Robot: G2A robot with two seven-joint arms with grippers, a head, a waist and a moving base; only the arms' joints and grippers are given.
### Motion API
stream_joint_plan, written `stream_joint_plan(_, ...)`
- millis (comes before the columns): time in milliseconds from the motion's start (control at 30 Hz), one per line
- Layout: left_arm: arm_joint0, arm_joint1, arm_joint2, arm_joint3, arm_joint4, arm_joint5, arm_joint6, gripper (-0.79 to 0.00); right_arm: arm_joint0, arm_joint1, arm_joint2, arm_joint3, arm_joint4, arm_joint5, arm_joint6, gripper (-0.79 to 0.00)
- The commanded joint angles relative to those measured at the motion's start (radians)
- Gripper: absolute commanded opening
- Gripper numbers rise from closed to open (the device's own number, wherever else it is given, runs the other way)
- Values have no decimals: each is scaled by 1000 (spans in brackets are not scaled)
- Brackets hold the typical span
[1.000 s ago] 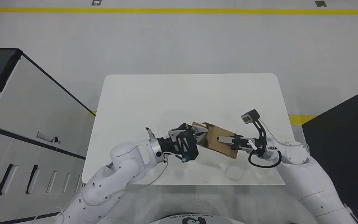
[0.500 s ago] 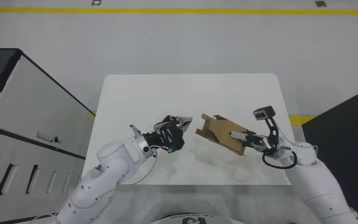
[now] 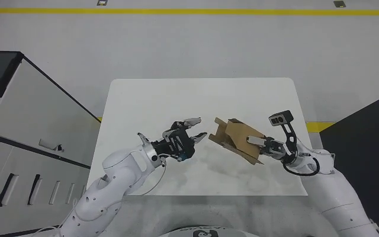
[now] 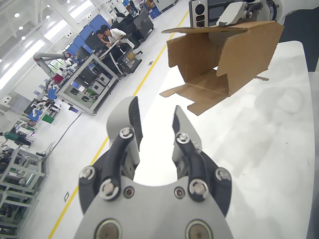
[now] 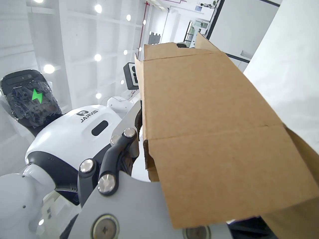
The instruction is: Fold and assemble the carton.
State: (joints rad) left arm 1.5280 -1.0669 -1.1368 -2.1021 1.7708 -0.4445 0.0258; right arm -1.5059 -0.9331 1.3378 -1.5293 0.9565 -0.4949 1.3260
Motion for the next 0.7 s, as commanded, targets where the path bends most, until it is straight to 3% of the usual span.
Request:
stream_joint_plan(0, 2, 1, -7, -6, -4, -3, -3, 0, 13, -2, -1, 8, 39, 37, 36, -785)
stream_joint_plan(367, 21, 3, -24, -17, -19, -11, 2, 0, 77, -37, -5, 80, 206, 211, 210, -785)
stream_joint_plan(667, 21, 4, -27, -18, -12, -15, 0, 0, 93, -44, -53, 84, 243, 217, 210, -785)
